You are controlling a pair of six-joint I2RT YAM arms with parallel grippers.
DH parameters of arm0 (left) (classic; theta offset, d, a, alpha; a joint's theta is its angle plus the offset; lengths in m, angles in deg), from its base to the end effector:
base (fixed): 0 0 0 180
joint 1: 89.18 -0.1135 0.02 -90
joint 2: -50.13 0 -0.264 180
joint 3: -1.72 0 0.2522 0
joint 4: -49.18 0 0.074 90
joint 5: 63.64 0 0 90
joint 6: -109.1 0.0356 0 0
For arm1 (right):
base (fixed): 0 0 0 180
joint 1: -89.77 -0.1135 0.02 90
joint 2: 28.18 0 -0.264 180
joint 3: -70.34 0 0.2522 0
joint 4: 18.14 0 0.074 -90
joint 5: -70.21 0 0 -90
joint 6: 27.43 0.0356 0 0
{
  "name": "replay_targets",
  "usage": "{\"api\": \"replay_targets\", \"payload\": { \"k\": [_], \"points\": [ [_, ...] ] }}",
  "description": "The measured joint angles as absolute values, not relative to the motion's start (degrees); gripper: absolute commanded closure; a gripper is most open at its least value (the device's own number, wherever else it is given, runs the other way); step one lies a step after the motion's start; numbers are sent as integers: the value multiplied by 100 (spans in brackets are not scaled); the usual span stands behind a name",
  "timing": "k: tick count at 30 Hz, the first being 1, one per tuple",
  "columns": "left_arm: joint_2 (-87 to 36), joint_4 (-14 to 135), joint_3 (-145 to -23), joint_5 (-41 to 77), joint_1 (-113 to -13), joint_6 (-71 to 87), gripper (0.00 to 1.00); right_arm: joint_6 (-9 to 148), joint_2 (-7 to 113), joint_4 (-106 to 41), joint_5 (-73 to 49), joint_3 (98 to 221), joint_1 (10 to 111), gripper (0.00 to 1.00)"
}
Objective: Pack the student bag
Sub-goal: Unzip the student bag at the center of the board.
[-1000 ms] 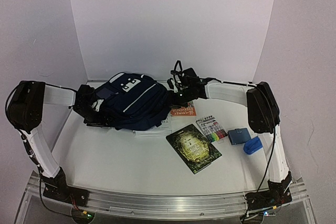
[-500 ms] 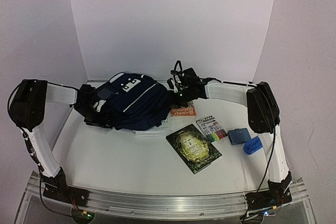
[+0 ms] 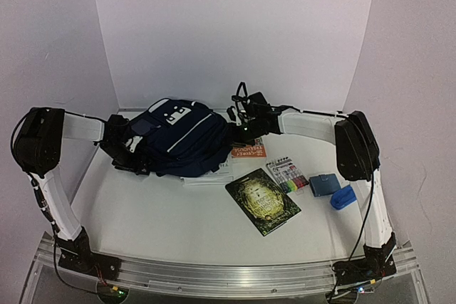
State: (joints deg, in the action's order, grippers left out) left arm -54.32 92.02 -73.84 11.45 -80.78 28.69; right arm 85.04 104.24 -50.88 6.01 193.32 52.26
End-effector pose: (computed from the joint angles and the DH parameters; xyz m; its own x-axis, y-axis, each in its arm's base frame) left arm 0.3357 -0.0588 0.1444 -0.8895 0.2941 -0.3498 0.3744 0.9079 -0.1887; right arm 0.4074 0.3322 0.1958 -0.7995 -0.1799 -0.5731 -0.5394 0.6347 0.5533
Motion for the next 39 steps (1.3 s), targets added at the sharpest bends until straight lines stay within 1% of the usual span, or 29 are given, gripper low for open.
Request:
{"api": "replay_targets", "payload": {
  "k": [4, 7, 11, 16, 20, 26, 30, 34, 39],
  "points": [
    [-5432, 9257, -7384, 668, -8088, 2857, 37, 8505, 10424, -5088, 599, 19331, 5226, 100],
    [-5432, 9272, -7384, 349, -8088, 2813, 46, 8505, 10424, -5088, 599, 19331, 5226, 100],
    [-5432, 9275, -7382, 127, -8073, 2764, 53, 8505, 10424, -5088, 601, 19331, 5226, 100],
    [-5449, 9260, -7368, 164, -8055, 2617, 63, 8509, 10424, -5088, 601, 19328, 5226, 100],
    [-5529, 9283, -7361, 427, -8042, 2502, 78, 8514, 10424, -5085, 601, 19324, 5227, 100],
    [-5535, 9344, -7342, 673, -8033, 2452, 92, 8536, 10424, -5084, 580, 19322, 5226, 100],
    [-5420, 9402, -7230, 710, -7963, 2408, 99, 8582, 10424, -5086, 531, 19322, 5226, 100],
    [-5174, 9574, -7205, 705, -7722, 2374, 100, 8649, 10424, -5097, 475, 19322, 5235, 100],
    [-4944, 9817, -7300, 619, -7141, 2357, 100, 8743, 10427, -5099, 401, 19322, 5236, 100]
  ]
}}
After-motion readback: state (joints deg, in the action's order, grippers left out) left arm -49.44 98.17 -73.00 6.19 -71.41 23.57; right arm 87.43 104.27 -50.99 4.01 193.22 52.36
